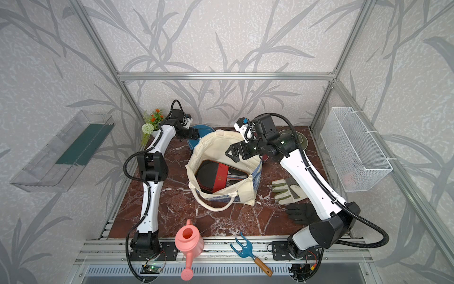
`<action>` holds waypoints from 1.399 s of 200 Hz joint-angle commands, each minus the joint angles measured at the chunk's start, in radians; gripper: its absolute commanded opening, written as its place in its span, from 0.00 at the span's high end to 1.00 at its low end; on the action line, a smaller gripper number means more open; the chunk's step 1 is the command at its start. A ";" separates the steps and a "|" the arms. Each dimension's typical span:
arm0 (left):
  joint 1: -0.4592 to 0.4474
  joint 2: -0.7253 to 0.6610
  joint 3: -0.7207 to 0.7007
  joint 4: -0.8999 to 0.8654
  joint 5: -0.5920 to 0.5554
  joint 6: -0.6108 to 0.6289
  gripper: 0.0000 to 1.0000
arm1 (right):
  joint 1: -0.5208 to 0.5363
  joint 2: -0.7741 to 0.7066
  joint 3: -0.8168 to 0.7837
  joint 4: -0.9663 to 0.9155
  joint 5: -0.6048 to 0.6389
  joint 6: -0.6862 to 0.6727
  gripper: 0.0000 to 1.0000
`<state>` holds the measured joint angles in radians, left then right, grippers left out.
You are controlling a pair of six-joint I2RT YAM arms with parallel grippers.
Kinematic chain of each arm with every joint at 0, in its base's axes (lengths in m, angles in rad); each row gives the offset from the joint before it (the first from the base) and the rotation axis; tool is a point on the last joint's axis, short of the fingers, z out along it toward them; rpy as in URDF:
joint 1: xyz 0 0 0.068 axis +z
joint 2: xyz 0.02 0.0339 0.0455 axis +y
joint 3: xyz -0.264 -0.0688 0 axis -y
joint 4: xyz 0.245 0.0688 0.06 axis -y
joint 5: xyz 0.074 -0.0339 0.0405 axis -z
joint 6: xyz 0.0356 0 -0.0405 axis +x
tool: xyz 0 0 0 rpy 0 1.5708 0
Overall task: Remove the ping pong set from the canvas bag
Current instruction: Place the ping pong set at the center of the board, then adjust the canvas bag at the center of the board.
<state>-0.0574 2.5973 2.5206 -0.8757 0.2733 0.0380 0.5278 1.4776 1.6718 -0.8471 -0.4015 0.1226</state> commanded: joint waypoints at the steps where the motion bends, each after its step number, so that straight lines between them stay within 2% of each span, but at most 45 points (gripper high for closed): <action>1: -0.008 -0.083 0.043 -0.062 -0.027 0.055 0.08 | 0.005 -0.052 -0.023 0.020 -0.010 -0.010 0.01; 47: -0.009 -0.172 0.042 -0.108 -0.024 0.077 0.07 | 0.006 -0.093 -0.062 0.040 -0.017 -0.024 0.01; 96: -0.037 -0.433 -0.006 -0.154 0.063 0.057 0.08 | 0.010 -0.118 -0.107 0.087 -0.024 -0.055 0.01; 119: -0.084 -0.613 -0.146 -0.147 0.084 0.049 0.08 | 0.027 -0.106 -0.113 0.109 -0.019 -0.079 0.01; 160: -0.236 -0.861 -0.515 -0.093 0.068 0.048 0.08 | 0.044 -0.095 -0.152 0.152 -0.019 -0.102 0.01; 190: -0.313 -0.893 -0.642 -0.093 -0.032 0.031 0.08 | 0.043 -0.120 -0.205 0.178 -0.026 -0.113 0.01; 223: -0.333 -0.836 -0.638 -0.139 -0.226 -0.008 0.08 | 0.044 -0.145 -0.246 0.188 -0.036 -0.123 0.01; 246: -0.340 -0.830 -0.626 -0.145 -0.198 -0.024 0.10 | 0.045 -0.157 -0.268 0.189 -0.037 -0.132 0.01; 261: -0.346 -0.853 -0.659 -0.099 -0.134 -0.028 0.19 | 0.045 -0.154 -0.277 0.188 -0.030 -0.141 0.01; 269: -0.346 -0.867 -0.678 -0.070 -0.104 -0.037 0.36 | 0.044 -0.149 -0.277 0.187 -0.025 -0.143 0.01; 280: -0.346 -0.890 -0.701 -0.031 -0.056 -0.045 0.71 | 0.046 -0.144 -0.273 0.183 -0.023 -0.150 0.01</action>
<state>-0.3950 1.7729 1.8576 -0.9684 0.1402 0.0147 0.5686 1.3495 1.4025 -0.6777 -0.4202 -0.0006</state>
